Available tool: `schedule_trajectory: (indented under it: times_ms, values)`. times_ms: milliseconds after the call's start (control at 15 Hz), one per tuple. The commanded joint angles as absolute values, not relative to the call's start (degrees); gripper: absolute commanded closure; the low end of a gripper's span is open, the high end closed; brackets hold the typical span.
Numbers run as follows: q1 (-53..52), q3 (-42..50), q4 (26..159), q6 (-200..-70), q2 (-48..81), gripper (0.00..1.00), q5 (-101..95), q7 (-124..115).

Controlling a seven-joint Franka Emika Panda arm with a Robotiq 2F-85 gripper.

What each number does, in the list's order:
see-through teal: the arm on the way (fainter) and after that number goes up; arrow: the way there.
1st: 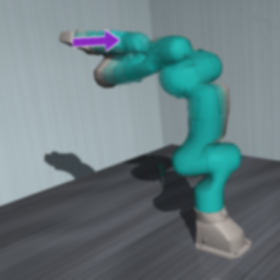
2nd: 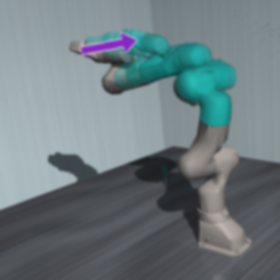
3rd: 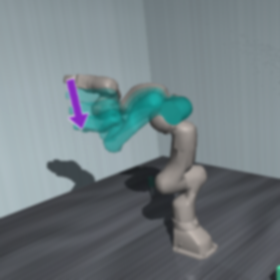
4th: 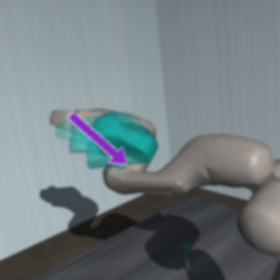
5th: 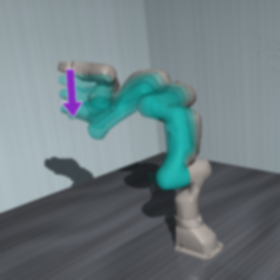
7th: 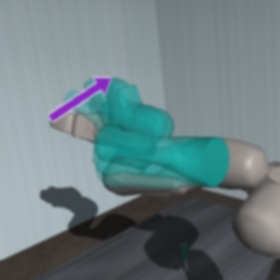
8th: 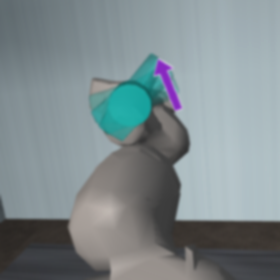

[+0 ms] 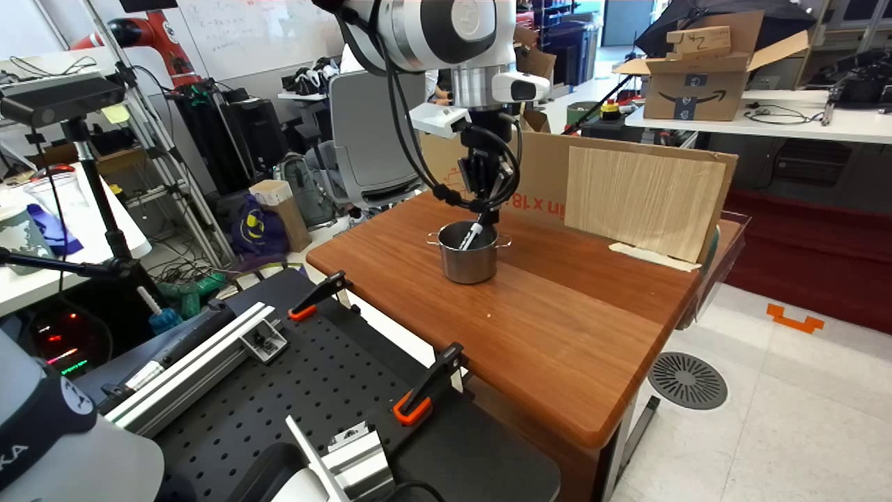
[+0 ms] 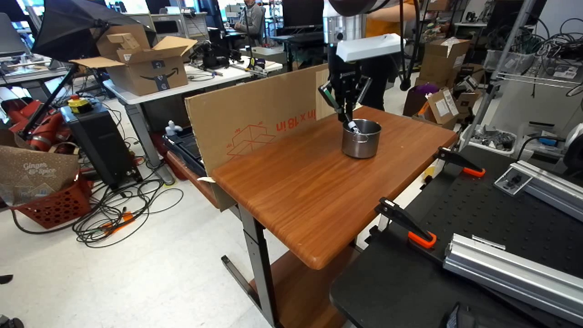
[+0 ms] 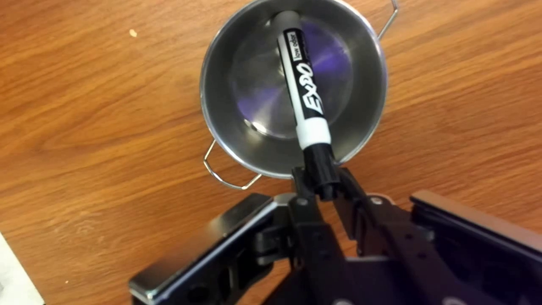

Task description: Take the marker out of the pot and place it on the desk

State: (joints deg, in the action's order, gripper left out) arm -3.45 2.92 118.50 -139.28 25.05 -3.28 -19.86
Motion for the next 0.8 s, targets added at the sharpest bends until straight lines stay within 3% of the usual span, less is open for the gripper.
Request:
schedule_trajectory:
  times_ms: [0, 733]
  values:
    - [-4.1, 4.0, 117.8, -137.3, 24.5, 0.95, -3.7, -20.2]
    - [0.8, 5.7, 117.3, -131.2, 14.5, 0.95, -2.6, -15.5]
